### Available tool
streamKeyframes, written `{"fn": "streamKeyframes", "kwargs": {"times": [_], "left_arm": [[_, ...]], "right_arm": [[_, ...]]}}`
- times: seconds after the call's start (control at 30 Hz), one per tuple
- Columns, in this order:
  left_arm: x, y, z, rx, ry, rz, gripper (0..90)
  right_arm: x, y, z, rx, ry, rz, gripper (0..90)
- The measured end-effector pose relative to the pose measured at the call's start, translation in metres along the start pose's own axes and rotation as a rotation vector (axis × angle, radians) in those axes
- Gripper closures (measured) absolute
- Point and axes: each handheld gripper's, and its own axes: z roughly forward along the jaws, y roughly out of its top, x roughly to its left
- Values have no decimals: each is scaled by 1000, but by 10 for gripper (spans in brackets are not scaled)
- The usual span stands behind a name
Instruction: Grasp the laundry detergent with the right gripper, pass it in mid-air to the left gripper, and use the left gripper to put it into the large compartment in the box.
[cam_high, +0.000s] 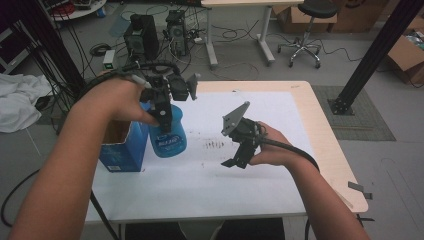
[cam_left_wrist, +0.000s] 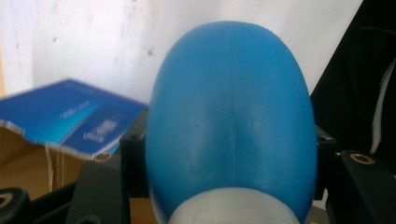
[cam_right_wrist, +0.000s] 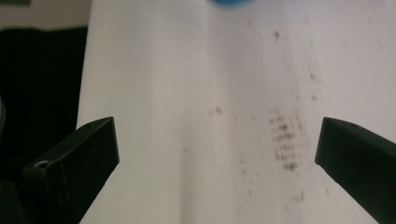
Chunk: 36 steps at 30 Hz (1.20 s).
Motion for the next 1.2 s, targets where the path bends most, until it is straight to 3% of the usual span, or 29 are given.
{"fn": "streamKeyframes", "kwargs": {"times": [0.13, 0.37, 0.43, 0.63, 0.73, 0.87, 1.0, 1.2], "left_arm": [[10, -10, -15, -8, -9, -77, 385], [29, -31, -38, -7, -46, -260, 385], [36, -38, -42, -2, -76, -316, 385], [48, -55, -56, -35, -104, -471, 385], [51, -62, -62, -32, -94, -540, 385], [58, -72, -69, -24, -90, -661, 385], [63, -82, -74, -26, -107, -740, 385], [69, -93, -81, -4, -70, -879, 385]], "right_arm": [[-4, -4, -8, 89, 14, -10, 0], [-6, -10, -21, 214, 31, -6, 0], [-7, -13, -24, 251, 32, -7, 0], [-8, -19, -27, 287, 37, -6, 0], [-7, -21, -27, 296, 39, -13, 0], [-7, -22, -27, 322, 41, -28, 0], [-5, -22, -29, 341, 41, -34, 0], [-5, -22, -34, 347, 32, -37, 0]]}}
